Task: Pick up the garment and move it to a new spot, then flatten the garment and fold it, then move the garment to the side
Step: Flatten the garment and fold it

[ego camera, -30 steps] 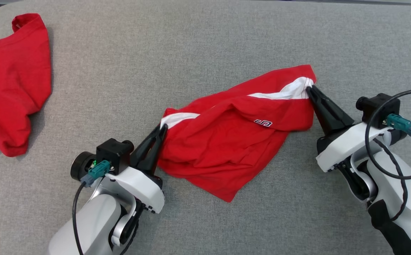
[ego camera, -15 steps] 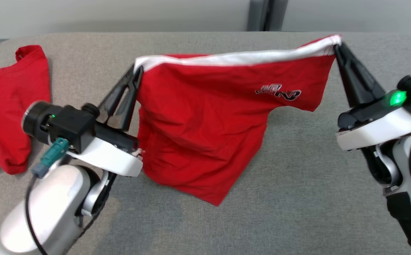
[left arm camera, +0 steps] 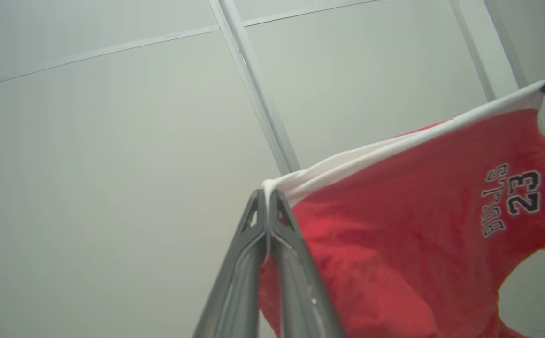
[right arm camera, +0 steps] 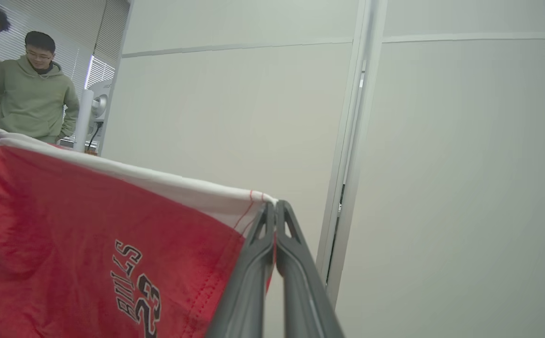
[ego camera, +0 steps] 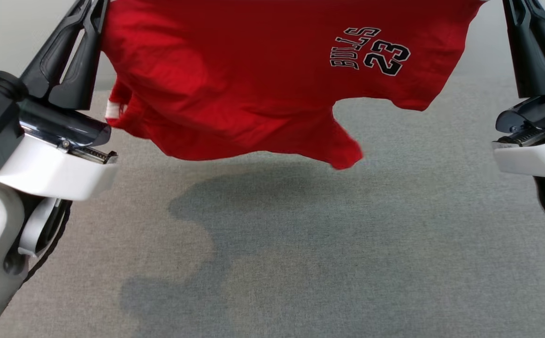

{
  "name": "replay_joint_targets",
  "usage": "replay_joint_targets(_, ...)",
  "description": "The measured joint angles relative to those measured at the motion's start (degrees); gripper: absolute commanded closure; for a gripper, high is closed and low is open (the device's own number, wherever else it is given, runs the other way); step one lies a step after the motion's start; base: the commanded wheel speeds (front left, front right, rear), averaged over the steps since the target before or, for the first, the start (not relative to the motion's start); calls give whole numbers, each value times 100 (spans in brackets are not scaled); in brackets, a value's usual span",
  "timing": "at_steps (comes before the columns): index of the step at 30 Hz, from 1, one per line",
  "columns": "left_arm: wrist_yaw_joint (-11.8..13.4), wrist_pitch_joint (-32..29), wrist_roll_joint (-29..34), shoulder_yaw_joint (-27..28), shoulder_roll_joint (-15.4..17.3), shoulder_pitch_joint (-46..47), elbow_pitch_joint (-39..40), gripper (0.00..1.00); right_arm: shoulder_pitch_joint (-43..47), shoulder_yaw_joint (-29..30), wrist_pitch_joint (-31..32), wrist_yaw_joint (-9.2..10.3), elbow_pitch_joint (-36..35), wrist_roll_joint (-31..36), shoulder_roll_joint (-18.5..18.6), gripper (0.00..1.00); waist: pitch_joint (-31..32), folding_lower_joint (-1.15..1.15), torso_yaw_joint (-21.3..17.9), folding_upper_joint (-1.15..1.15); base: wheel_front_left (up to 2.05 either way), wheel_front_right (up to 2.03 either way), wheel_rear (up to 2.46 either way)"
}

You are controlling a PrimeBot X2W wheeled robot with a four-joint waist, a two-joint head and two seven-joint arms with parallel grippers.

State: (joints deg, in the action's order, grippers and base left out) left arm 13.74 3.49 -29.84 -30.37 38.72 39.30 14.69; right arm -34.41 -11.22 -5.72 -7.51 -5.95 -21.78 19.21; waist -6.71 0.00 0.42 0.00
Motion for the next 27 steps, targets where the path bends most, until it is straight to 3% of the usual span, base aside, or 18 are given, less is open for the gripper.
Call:
replay_joint_targets(6, -9, -343, 13, -21, 167, 141, 350, 100, 112, 179, 407, 0, -459, 63, 8, 100, 286, 0, -93, 0, 0, 0, 0)
replay_joint_targets(16, 18, -547, 34, -213, -3, 221, 576, 100, 243, 249, 680, 1, -705, 30, -125, 100, 320, 0, -133, 0, 0, 0, 0)
replay_joint_targets(27, -336, -178, -144, -350, -687, 943, -471, 100, -745, -31, 515, 1, 561, -310, -142, 100, -295, 0, -157, 0, 0, 0, 0)
